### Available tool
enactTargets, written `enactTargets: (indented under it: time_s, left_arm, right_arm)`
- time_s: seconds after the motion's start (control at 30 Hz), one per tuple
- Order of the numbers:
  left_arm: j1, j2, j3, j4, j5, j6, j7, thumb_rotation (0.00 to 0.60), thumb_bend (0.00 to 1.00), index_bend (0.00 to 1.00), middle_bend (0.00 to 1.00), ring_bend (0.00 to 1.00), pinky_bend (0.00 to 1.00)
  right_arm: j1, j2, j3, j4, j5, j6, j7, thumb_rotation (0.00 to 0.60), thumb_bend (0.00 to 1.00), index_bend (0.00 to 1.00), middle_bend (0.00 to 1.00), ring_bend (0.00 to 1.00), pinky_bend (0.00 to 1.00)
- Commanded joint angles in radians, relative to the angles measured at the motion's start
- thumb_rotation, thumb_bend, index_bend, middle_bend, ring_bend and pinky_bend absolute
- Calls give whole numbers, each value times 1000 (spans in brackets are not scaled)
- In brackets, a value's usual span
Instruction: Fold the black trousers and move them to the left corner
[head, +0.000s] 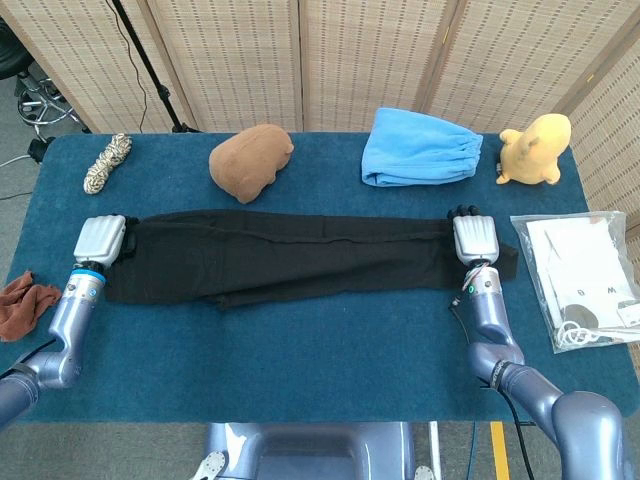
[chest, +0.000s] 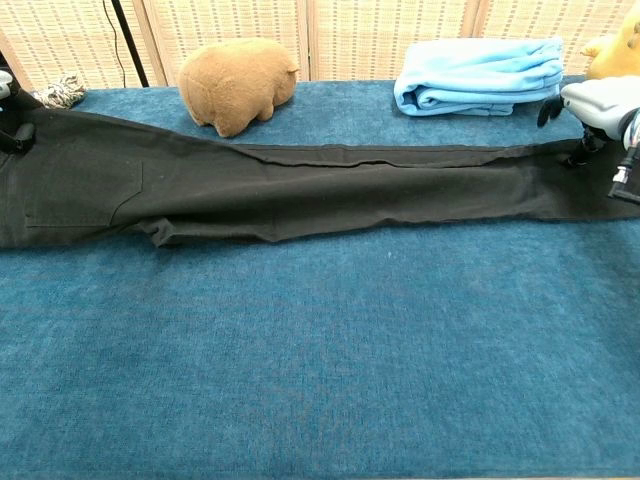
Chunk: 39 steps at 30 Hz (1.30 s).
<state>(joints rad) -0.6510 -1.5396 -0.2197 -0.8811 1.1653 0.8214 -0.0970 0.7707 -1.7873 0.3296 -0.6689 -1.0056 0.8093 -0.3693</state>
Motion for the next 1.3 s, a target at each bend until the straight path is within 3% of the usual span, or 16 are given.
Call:
enactTargets:
  time_s: [0.03, 0.27, 0.73, 1.0, 1.3]
  left_arm:
    - [1, 1, -4, 2, -2, 3, -8, 600, 592, 683, 550, 394, 520]
    - [3, 6, -7, 2, -2, 3, -21, 600, 592, 682, 550, 394, 520]
    - [-28, -22, -20, 61, -18, -25, 6, 600, 591, 683, 550, 395, 520]
    - [-42, -46, -20, 115, -20, -47, 7, 600, 591, 683, 550, 395, 520]
    - [-76, -94, -29, 218, -10, -67, -21, 600, 590, 683, 550, 395, 520]
  right_arm:
    - [-2, 15, 17, -32, 28, 16, -39, 600, 0, 60, 0, 0, 225]
    - [-27, 98, 30, -179, 58, 61, -94, 600, 0, 31, 0, 0, 167]
    - [-136, 337, -14, -542, 59, 156, -116, 600, 0, 34, 0, 0, 167]
    - [-154, 398, -28, -620, 68, 179, -120, 600, 0, 36, 0, 0, 167]
    - [-153, 409, -37, -618, 90, 180, -112, 600, 0, 36, 0, 0, 167]
